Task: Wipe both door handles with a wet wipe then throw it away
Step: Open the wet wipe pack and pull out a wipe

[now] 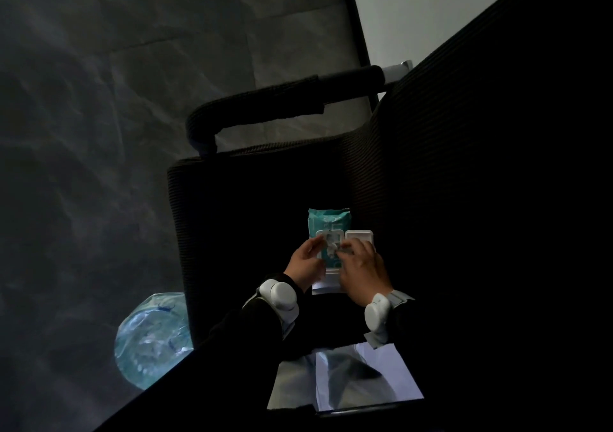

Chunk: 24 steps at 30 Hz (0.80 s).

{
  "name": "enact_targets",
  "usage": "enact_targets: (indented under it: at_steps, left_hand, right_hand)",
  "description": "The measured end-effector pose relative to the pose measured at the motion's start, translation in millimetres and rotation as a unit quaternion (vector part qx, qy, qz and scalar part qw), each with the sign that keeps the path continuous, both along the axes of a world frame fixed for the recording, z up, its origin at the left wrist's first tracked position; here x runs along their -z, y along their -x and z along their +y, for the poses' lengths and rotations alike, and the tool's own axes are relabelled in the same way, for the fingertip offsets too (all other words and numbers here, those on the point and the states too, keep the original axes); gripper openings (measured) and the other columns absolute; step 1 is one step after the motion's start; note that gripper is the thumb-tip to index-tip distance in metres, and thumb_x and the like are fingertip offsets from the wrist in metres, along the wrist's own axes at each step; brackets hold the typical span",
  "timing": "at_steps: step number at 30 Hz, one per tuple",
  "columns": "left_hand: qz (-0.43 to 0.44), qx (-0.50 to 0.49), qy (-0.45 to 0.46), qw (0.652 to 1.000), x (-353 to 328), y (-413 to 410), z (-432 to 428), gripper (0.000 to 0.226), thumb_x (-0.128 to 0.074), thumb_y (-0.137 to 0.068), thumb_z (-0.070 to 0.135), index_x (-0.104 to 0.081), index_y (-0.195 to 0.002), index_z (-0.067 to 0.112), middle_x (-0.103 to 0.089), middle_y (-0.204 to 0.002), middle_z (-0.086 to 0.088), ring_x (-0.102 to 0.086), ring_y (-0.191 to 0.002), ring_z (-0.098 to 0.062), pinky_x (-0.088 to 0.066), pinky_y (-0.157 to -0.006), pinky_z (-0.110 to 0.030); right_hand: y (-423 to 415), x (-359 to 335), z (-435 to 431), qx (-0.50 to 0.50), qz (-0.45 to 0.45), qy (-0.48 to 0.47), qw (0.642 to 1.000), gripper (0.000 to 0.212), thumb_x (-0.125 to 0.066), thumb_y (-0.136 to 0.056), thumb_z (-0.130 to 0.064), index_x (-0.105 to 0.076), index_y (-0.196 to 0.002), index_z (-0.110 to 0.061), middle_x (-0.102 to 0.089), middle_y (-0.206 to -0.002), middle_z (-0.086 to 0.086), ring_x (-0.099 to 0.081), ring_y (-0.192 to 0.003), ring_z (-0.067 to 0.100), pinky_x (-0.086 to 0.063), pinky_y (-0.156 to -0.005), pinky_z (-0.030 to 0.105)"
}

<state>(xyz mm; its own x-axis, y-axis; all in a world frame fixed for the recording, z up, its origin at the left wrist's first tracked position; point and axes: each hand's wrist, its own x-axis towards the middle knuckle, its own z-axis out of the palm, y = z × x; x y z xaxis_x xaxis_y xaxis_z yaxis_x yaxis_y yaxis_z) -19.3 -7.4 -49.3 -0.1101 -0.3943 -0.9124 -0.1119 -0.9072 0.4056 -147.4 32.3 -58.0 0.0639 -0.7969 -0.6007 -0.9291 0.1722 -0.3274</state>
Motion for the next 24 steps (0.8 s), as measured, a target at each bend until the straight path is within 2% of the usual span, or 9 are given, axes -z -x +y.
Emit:
enact_targets:
  at_steps: [2, 4, 6, 9, 12, 17, 19, 22, 24]
  left_hand:
    - [-0.005, 0.013, 0.012, 1.0, 5, 0, 1, 0.07, -0.033, -0.084, -0.03, -0.037, -0.147, 0.0, -0.042, -0.151, -0.016, -0.042, -0.132, -0.05, -0.056, -0.069, -0.018]
    - [-0.008, 0.014, 0.02, 1.0, 8, -1, 3, 0.069, -0.032, -0.083, -0.031, -0.039, -0.145, -0.002, -0.042, -0.151, -0.017, -0.035, -0.135, -0.052, -0.045, -0.101, -0.04]
    - [-0.005, 0.001, 0.021, 1.0, 7, -1, 5, 0.068, -0.03, -0.082, -0.032, -0.04, -0.144, -0.003, -0.042, -0.15, -0.018, -0.031, -0.134, -0.056, -0.051, -0.092, -0.032]
    - [-0.001, -0.014, 0.012, 1.0, 3, -1, 5, 0.07, -0.028, -0.082, -0.033, -0.042, -0.143, -0.002, -0.042, -0.15, -0.018, -0.034, -0.137, -0.051, -0.048, -0.062, -0.014]
    - [-0.005, -0.006, 0.007, 1.0, -3, -1, 5, 0.069, -0.027, -0.082, -0.032, -0.043, -0.143, -0.002, -0.043, -0.149, -0.017, -0.041, -0.136, -0.042, -0.047, -0.075, -0.019]
    - [0.003, -0.009, -0.002, 1.0, -11, 0, -1, 0.07, -0.027, -0.081, -0.031, -0.044, -0.143, -0.002, -0.048, -0.144, -0.011, -0.054, -0.119, -0.032, -0.052, -0.054, -0.013]
    - [0.005, -0.008, -0.015, 1.0, -17, 2, -5, 0.071, -0.028, -0.081, -0.03, -0.046, -0.143, 0.001, -0.05, -0.14, -0.006, -0.057, -0.113, -0.035, -0.038, -0.038, -0.01]
    - [-0.003, 0.015, -0.019, 1.0, -20, 2, -10, 0.073, -0.033, -0.081, -0.026, -0.049, -0.142, 0.01, -0.051, -0.144, -0.004, -0.058, -0.081, -0.019, -0.034, -0.041, -0.013]
    - [-0.007, 0.03, -0.024, 0.999, -19, 1, -11, 0.073, -0.035, -0.082, -0.023, -0.05, -0.142, 0.015, -0.05, -0.146, 0.001, -0.054, -0.076, -0.009, -0.033, -0.051, -0.021]
  right_hand:
    - [1, 0, 1, -0.009, 0.005, -0.01, 1.0, 0.041, -0.052, -0.085, -0.018, -0.06, -0.125, -0.024, -0.045, -0.138, -0.001, -0.043, -0.119, 0.026, -0.039, -0.097, 0.035]
    - [0, 0, 1, -0.019, -0.004, -0.021, 1.0, 0.046, -0.05, -0.085, -0.019, -0.055, -0.13, -0.025, -0.042, -0.142, -0.005, -0.043, -0.119, 0.025, -0.04, -0.097, 0.036]
    - [-2, -1, 1, -0.021, -0.016, -0.03, 0.999, 0.047, -0.05, -0.086, -0.019, -0.052, -0.133, -0.024, -0.04, -0.145, -0.007, -0.043, -0.121, 0.024, -0.04, -0.097, 0.036]
    - [-5, -3, 1, 0.017, -0.031, -0.019, 0.999, 0.041, -0.05, -0.087, -0.022, -0.056, -0.128, -0.022, -0.043, -0.142, -0.008, -0.046, -0.12, 0.023, -0.042, -0.097, 0.036]
    - [-4, -5, 1, 0.027, -0.033, -0.031, 0.999, 0.04, -0.051, -0.087, -0.022, -0.06, -0.126, -0.025, -0.043, -0.141, -0.009, -0.045, -0.12, 0.022, -0.042, -0.098, 0.036]
    - [-5, -4, -7, 0.013, -0.033, -0.07, 0.997, 0.041, -0.052, -0.087, -0.023, -0.059, -0.127, -0.026, -0.038, -0.145, -0.009, -0.042, -0.123, 0.025, -0.04, -0.099, 0.036]
    - [-8, -5, -11, 0.032, -0.041, -0.072, 0.996, 0.038, -0.051, -0.089, -0.026, -0.058, -0.126, -0.025, -0.041, -0.142, -0.008, -0.044, -0.121, 0.026, -0.043, -0.097, 0.037]
    - [-11, -5, -14, 0.064, -0.058, -0.06, 0.994, 0.031, -0.049, -0.093, -0.027, -0.064, -0.119, -0.021, -0.049, -0.134, -0.004, -0.049, -0.117, 0.025, -0.045, -0.096, 0.037]
    - [-8, -5, -15, 0.101, -0.087, -0.055, 0.99, 0.03, -0.047, -0.095, -0.022, -0.068, -0.117, -0.017, -0.055, -0.129, -0.001, -0.053, -0.116, 0.023, -0.044, -0.096, 0.032]
